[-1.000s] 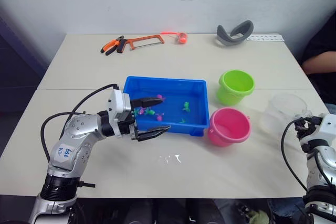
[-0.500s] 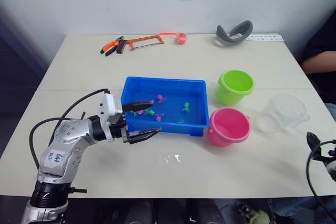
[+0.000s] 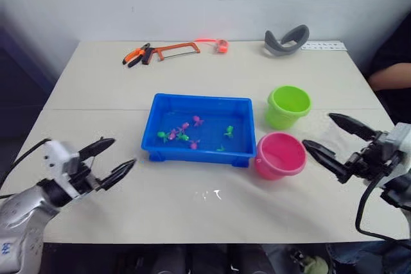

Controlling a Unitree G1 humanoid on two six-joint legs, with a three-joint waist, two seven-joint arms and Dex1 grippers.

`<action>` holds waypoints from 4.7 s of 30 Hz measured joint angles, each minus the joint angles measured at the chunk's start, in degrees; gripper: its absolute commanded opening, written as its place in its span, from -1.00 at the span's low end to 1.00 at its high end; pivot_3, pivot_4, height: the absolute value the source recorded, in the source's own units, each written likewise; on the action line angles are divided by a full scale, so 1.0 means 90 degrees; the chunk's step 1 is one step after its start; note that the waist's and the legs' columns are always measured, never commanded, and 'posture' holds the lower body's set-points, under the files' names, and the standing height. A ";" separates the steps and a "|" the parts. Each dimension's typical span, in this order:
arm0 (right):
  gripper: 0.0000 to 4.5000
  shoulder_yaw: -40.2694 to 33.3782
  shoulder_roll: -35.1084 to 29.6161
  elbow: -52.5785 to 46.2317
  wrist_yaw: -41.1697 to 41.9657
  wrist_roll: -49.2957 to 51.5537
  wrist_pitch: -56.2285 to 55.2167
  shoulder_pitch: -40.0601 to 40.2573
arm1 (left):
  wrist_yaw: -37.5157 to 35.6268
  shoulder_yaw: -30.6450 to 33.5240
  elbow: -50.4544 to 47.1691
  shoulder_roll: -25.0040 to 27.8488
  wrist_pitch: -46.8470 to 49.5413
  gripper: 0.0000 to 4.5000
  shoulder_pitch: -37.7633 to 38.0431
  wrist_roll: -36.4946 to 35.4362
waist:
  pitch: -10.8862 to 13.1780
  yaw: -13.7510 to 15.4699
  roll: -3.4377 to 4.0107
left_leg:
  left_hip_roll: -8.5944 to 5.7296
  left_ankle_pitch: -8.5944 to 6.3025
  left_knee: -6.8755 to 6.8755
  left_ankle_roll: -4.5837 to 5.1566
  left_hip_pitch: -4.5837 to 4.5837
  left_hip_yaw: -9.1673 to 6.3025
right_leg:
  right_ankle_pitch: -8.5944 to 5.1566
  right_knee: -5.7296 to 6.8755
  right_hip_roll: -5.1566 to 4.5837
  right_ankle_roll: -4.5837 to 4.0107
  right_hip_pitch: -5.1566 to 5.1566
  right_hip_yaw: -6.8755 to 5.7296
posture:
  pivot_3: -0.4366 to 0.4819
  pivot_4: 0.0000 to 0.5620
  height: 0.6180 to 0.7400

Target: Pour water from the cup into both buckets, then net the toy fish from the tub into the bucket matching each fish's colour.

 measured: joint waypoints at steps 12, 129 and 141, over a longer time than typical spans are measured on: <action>0.97 0.1444 0.0298 0.0530 0.2055 -0.0647 -0.1743 -0.0430 | 0.0973 0.1911 0.1335 -0.0968 -0.0658 1.00 0.1747 0.0099 | -0.0003 -0.0044 -0.0025 | 0.0002 -0.0035 0.0002 0.0018 0.0000 0.0001 | 0.0000 -0.0032 -0.0007 0.0000 0.0009 -0.0004 | -0.05 -0.47 1.00; -0.66 0.3154 -0.0742 -0.0273 -0.2535 0.3896 0.6631 -0.4775 | -0.3197 -0.5935 0.0201 0.1832 0.3409 -1.00 -0.6917 0.1014 | 0.0014 -0.0055 -0.0017 | -0.0020 0.0007 0.0128 0.0044 -0.0147 0.0008 | 0.0023 0.0087 0.0002 0.0037 -0.0106 -0.0007 | -0.05 -0.47 1.00; -1.00 0.3125 -0.0754 -0.0315 -0.2360 0.3658 0.6617 -0.4652 | -0.3002 -0.5157 0.0218 0.1396 0.3461 -0.25 -0.6871 0.0503 | 0.0016 -0.0050 -0.0020 | -0.0020 0.0007 0.0132 0.0045 -0.0150 0.0005 | 0.0024 0.0088 0.0000 0.0038 -0.0106 -0.0007 | -0.05 -0.47 1.00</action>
